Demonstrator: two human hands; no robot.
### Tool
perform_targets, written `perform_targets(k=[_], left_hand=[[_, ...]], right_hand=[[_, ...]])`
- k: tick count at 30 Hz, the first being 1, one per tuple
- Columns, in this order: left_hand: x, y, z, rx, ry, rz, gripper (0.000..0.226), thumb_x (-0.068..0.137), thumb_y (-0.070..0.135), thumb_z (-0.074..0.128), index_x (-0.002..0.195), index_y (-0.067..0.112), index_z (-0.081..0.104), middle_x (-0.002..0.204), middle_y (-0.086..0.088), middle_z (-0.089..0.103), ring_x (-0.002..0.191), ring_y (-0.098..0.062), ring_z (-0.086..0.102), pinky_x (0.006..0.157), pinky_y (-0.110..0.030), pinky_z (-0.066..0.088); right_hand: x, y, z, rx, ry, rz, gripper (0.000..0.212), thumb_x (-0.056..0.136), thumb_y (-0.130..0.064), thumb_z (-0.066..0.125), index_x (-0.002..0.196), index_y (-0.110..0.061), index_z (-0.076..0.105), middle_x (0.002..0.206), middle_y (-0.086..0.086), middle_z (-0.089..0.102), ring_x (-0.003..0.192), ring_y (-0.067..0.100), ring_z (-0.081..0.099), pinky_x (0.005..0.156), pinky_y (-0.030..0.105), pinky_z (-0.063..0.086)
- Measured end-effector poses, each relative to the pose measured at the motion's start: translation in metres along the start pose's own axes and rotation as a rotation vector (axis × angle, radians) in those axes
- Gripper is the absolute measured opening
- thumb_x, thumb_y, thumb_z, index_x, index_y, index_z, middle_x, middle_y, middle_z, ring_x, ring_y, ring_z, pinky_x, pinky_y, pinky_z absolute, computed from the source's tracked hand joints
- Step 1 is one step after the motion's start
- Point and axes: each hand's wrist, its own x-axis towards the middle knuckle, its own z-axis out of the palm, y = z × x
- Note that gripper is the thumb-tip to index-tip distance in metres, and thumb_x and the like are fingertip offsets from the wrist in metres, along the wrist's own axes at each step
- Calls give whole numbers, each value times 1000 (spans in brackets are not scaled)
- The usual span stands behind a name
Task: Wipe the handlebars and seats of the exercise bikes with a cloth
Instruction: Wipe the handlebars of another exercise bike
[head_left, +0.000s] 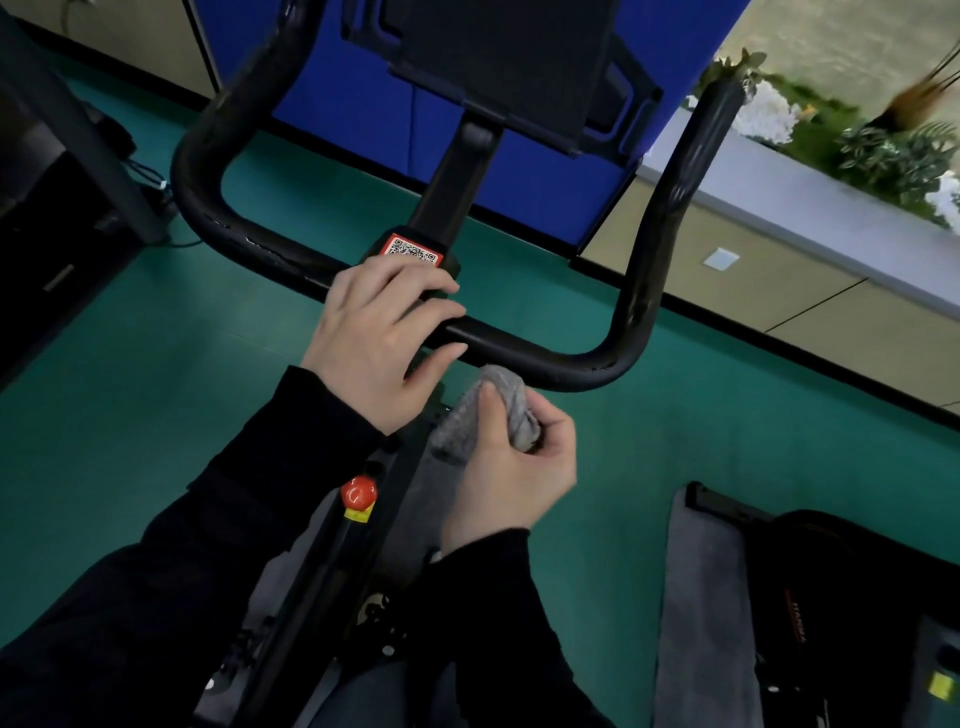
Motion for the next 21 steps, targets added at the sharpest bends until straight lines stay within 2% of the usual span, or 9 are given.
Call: perform_targets(k=[3,7,9,12,13,17,21], left_hand=[[-1,-1,0,2,-12,-1,24,85,29,61,102,14,67,116,1,62,116,-22,45,93,-39,31],[-2,0,0,-5,-11,-5,24,84,28,62,102,13,67,116,0,62,115,-23,45,92,-41,32],[-2,0,0,-2,-4,-6,24,84,28,62,102,13,67,115,-1,62,114,-23,44,92,-41,32],[-2,0,0,-2,-3,-13,24,85,29,61,102,14,67,116,1,62,114,-22,44,92,-40,31],[-2,0,0,0,-3,-12,24,85,30,61,102,14,67,116,1,61,115,-22,44,92,-40,31],[-2,-1,1,-7,7,-8,24,85,30,60,102,14,67,115,1,62,114,-23,44,92,-39,30],[-2,1,2,0,25,-14,22,86,30,60,100,14,68,114,2,62,113,-22,45,91,-38,30]], right_hand=[[1,-3,-2,-21,0,10,22,73,-1,79,78,-17,65,73,-1,71,70,11,69,65,23,55],[20,-15,-23,-28,99,-46,22,74,0,76,81,-15,63,83,7,69,78,18,68,75,40,58],[22,-19,-23,-34,97,-84,23,75,1,75,81,-17,62,82,6,68,76,15,68,74,38,58],[12,-18,-12,-74,39,-138,23,75,4,74,80,-15,60,78,3,65,67,3,64,64,20,54],[10,-17,-9,-83,28,-142,22,75,3,74,80,-14,60,76,2,65,65,2,62,62,18,52],[20,-29,-20,-137,59,-178,21,75,1,74,83,-14,62,82,3,66,74,11,65,68,34,57],[32,-41,-22,-203,50,-290,25,76,0,72,83,-21,62,91,8,67,83,18,66,72,33,56]])
